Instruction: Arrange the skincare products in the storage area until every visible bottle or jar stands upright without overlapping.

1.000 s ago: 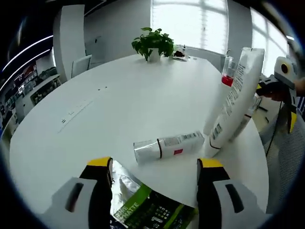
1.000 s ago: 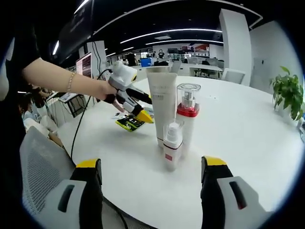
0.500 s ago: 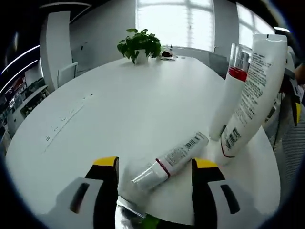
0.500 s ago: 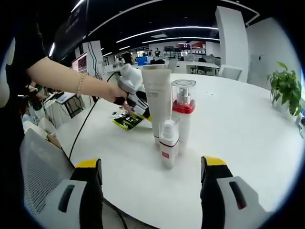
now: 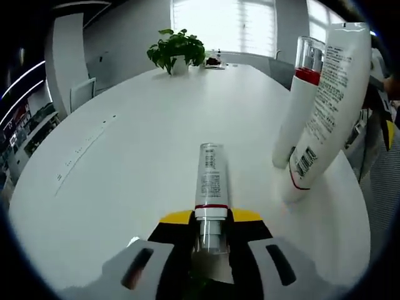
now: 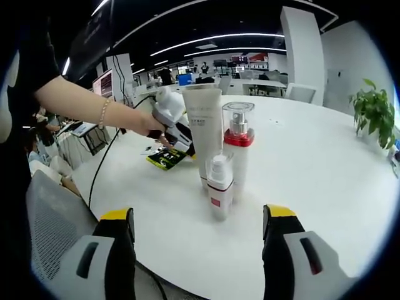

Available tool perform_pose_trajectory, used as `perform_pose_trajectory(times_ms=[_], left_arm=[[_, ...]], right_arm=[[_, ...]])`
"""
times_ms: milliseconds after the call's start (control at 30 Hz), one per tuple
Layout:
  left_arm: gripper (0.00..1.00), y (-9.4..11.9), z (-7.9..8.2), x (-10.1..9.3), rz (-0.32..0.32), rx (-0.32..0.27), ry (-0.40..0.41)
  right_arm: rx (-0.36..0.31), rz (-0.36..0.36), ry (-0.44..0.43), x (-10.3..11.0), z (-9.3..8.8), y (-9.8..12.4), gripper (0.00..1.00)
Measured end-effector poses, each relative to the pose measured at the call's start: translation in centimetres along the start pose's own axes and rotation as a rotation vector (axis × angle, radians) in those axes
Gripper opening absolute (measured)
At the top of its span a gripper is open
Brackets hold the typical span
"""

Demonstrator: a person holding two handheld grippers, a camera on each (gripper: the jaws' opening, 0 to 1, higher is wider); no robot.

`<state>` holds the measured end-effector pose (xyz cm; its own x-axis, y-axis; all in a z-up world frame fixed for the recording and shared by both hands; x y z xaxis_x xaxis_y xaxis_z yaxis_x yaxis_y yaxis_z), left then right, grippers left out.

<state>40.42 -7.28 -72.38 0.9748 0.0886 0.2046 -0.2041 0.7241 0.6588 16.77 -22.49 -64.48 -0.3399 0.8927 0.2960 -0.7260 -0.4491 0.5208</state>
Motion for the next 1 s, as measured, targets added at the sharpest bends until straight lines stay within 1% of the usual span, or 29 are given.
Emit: perform_pose_trajectory(times_ms=[100,233,267,367,433,500,567,633,667,700,767,867,1000], left_arm=[[0.25,0.4,0.2,-0.6,0.0,0.007,0.029],[0.25,0.6,-0.1,-0.9,0.007,0.01,0.053],[0.24,1.1,-0.1,-1.0,0.01,0.011,0.07],[0.25,2.1,0.2,-1.3,0.017,0.014,0.084],[0.25,2.7,0.0,-1.2,0.02,0.016,0.085],[0.25,3.5,0.3,-1.6,0.024,0.018,0.084],[0.24,4.0,-0.1,-1.3,0.026,0.015,0.09],[0.24,4.8,0.4,-1.6,0.027,0.006,0.104],[0.24,4.9,0.0,-1.4,0.029,0.006,0.108],[0.24,5.1,0.0,-1.4,0.033,0.006,0.109],[0.24,5.7,0.5,-1.8,0.036,0.007,0.108],[0.24,7.0,1.2,-2.8,0.04,0.014,0.083],[0.24,8.1,1.3,-4.1,0.036,0.016,0.067]], right_arm=[[-0.001,-0.001,-0.002,-0.1,0.0,0.0,0.84],[-0.003,0.001,-0.003,-0.1,0.1,-0.1,0.84],[-0.003,0.001,-0.003,-0.1,0.1,-0.1,0.84],[-0.005,0.003,0.0,0.0,0.1,-0.1,0.84],[-0.006,0.004,0.002,0.0,0.1,0.0,0.84],[-0.009,0.007,0.005,0.0,0.1,0.0,0.84],[-0.01,0.009,0.009,0.1,0.1,0.0,0.84],[-0.011,0.013,0.013,0.2,0.2,0.0,0.84],[-0.012,0.015,0.016,0.2,0.2,0.0,0.84],[-0.012,0.017,0.018,0.3,0.2,0.0,0.84],[-0.014,0.019,0.024,0.3,0.3,0.1,0.84],[-0.02,0.023,0.032,0.5,0.4,0.2,0.84],[-0.029,0.026,0.041,0.6,0.6,0.3,0.83]])
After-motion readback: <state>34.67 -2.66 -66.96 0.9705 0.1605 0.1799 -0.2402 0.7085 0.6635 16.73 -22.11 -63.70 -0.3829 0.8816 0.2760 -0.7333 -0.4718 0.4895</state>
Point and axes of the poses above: the point that each gripper's makers call its tool centre point, and the gripper's own axes: y roughly backward along the fingers, x roughly to its left, z roughly out of its top, the point moved 6 cm from there along y, roughly backward along the fingers, and after that the axes turned 14 degrees about -y, right-handed, at the moved point
